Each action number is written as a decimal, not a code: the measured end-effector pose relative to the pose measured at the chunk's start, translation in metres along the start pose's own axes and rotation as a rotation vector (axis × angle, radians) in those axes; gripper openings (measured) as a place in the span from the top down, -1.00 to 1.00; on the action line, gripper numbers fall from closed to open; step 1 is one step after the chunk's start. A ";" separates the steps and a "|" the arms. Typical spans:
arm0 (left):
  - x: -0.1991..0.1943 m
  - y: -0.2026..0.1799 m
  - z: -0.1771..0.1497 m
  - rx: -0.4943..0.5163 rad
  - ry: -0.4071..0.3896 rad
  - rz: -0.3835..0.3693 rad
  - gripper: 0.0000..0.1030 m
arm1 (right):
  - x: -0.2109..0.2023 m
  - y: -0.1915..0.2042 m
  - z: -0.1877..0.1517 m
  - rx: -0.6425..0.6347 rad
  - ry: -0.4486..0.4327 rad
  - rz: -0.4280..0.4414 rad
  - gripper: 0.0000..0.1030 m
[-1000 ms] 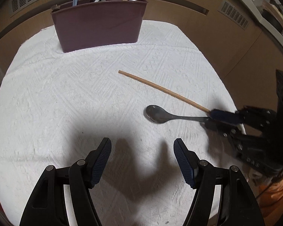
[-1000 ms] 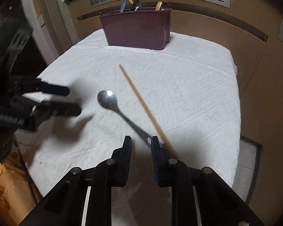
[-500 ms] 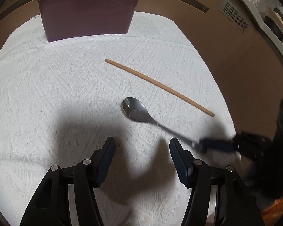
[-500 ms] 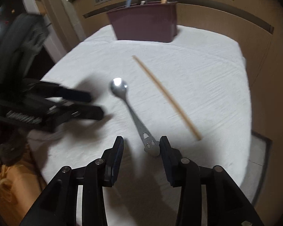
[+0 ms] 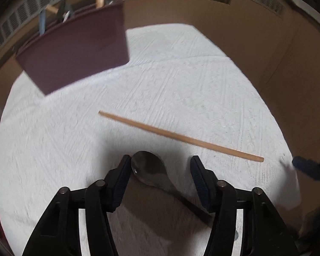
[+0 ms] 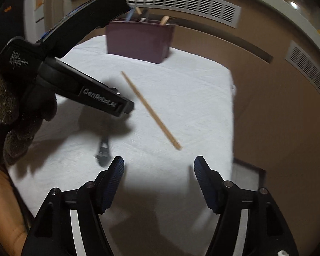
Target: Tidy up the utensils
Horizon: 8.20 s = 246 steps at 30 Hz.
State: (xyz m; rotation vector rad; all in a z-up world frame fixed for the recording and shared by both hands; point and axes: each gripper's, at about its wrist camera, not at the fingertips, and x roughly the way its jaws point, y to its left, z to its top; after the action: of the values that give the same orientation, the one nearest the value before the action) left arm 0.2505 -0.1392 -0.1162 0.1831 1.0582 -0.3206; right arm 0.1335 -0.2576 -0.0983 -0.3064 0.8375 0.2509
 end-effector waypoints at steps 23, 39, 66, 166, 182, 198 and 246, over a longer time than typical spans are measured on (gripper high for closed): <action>-0.018 -0.002 -0.012 -0.068 0.119 0.068 0.13 | 0.005 -0.040 -0.012 0.237 -0.059 -0.042 -0.42; -0.019 -0.022 -0.025 0.095 -0.090 0.086 0.41 | 0.004 -0.040 -0.014 0.238 -0.061 -0.030 -0.43; -0.146 0.148 -0.068 -0.180 -0.503 0.093 0.65 | 0.128 0.060 0.156 -0.205 0.145 0.246 0.51; -0.102 0.125 -0.077 -0.234 -0.403 0.233 0.43 | -0.004 0.053 0.125 0.014 -0.126 0.182 0.91; -0.225 0.100 -0.057 -0.120 -0.692 0.195 0.43 | -0.104 0.061 0.156 -0.029 -0.391 0.093 0.91; -0.251 0.150 0.126 -0.029 -0.806 0.167 0.43 | -0.118 0.029 0.322 -0.037 -0.638 0.001 0.91; -0.173 0.123 -0.081 -0.223 -0.581 0.239 -1.00 | -0.043 0.074 0.134 0.237 -0.371 -0.057 -0.73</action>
State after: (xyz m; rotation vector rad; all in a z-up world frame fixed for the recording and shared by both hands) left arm 0.1481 0.0298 -0.0044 0.0099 0.4832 -0.0282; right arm 0.1732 -0.1448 0.0063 -0.0571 0.4838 0.1462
